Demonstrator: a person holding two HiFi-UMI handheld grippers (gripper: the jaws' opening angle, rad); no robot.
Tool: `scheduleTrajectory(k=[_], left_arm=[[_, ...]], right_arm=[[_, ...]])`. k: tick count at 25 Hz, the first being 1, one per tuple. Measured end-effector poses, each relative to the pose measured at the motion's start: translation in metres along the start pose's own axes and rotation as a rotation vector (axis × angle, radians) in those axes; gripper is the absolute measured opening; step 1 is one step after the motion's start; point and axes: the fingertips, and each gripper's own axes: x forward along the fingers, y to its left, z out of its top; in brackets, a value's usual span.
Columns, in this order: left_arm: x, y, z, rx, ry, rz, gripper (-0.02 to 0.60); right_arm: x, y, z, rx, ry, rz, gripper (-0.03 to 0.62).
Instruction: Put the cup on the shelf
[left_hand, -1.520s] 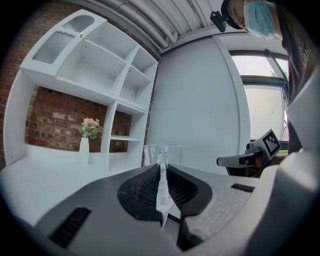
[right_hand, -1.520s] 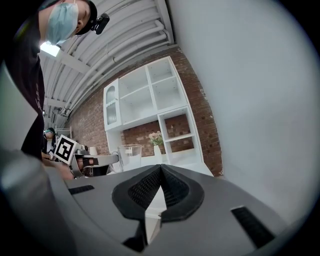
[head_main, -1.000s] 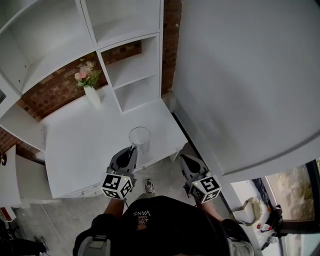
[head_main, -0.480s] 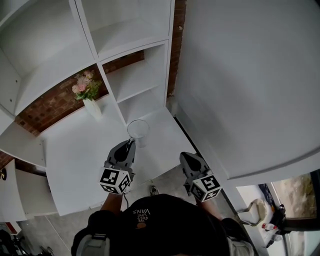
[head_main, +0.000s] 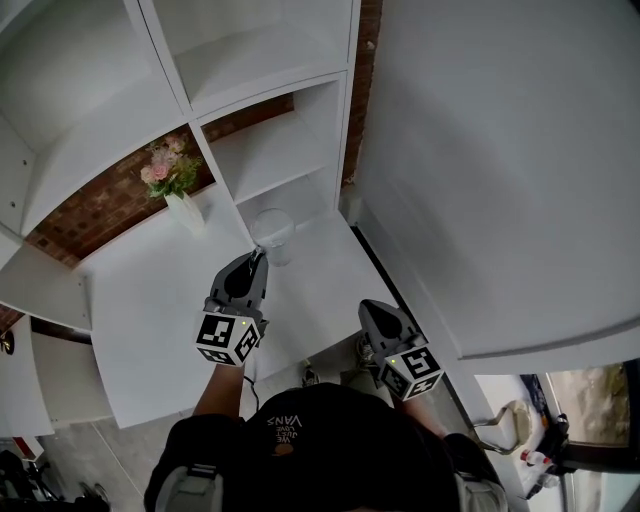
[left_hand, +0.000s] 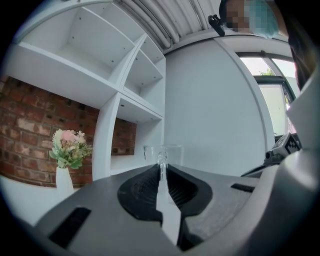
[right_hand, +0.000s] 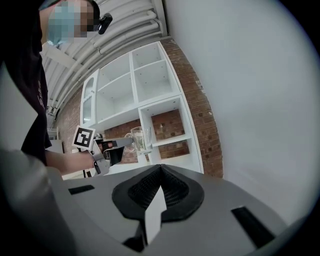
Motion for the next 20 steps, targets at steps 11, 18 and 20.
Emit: scheduleTrajectory(k=[11, 18, 20], left_arm=[[0.043, 0.013, 0.017, 0.013, -0.041, 0.169, 0.028], [0.075, 0.022, 0.024, 0.033, -0.051, 0.232, 0.028], [0.083, 0.027, 0.024, 0.037, -0.050, 0.247, 0.028]], right_arm=[[0.025, -0.038, 0.018, -0.039, 0.051, 0.163, 0.000], [0.046, -0.060, 0.026, -0.025, 0.078, 0.249, 0.000], [0.052, -0.064, 0.031, -0.034, 0.074, 0.263, 0.000]])
